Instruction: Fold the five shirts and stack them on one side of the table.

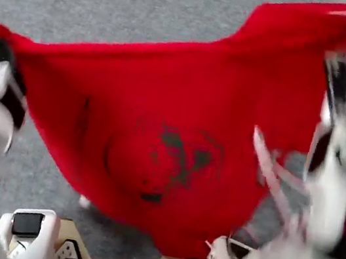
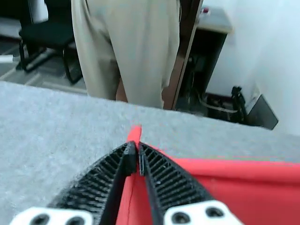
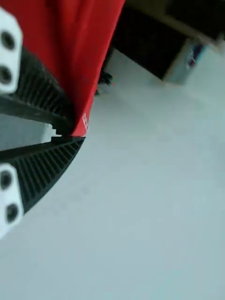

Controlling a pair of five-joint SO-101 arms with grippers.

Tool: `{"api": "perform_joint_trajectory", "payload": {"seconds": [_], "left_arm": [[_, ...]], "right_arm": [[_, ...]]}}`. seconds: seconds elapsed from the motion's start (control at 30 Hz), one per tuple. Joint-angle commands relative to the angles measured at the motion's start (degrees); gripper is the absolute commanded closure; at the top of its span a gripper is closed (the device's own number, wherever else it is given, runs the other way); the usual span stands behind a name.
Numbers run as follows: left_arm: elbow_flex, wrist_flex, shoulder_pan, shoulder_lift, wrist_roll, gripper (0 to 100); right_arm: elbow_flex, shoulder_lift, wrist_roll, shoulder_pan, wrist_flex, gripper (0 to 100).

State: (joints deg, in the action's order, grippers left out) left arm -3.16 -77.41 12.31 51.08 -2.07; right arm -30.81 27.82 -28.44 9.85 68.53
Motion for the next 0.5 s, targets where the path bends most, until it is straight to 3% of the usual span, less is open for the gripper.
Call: {"api": "perform_joint_trajectory", "payload": {"seconds": [0.0, 0.13, 0.23, 0.37, 0.47], "left_arm": [[18.81, 18.11, -0.35, -0.84, 0.44, 98], [37.71, 40.18, -2.64, -3.30, 0.09, 98], [44.13, 53.54, -3.78, -11.38, 0.09, 98], [39.30, 66.37, -3.43, -30.46, 0.35, 98], [26.11, 65.85, -2.90, -47.16, 0.44, 98]], "right_arm": [[10.68, -6.11, -2.46, -4.09, -6.42, 99.1], [18.86, -17.27, -2.37, -5.85, -19.69, 99.2], [19.12, -27.91, -2.37, -7.25, -28.22, 99.2], [12.97, -42.86, -2.29, -8.84, -36.48, 99.3], [4.18, -52.97, -0.18, -9.19, -40.26, 99.3]]}}
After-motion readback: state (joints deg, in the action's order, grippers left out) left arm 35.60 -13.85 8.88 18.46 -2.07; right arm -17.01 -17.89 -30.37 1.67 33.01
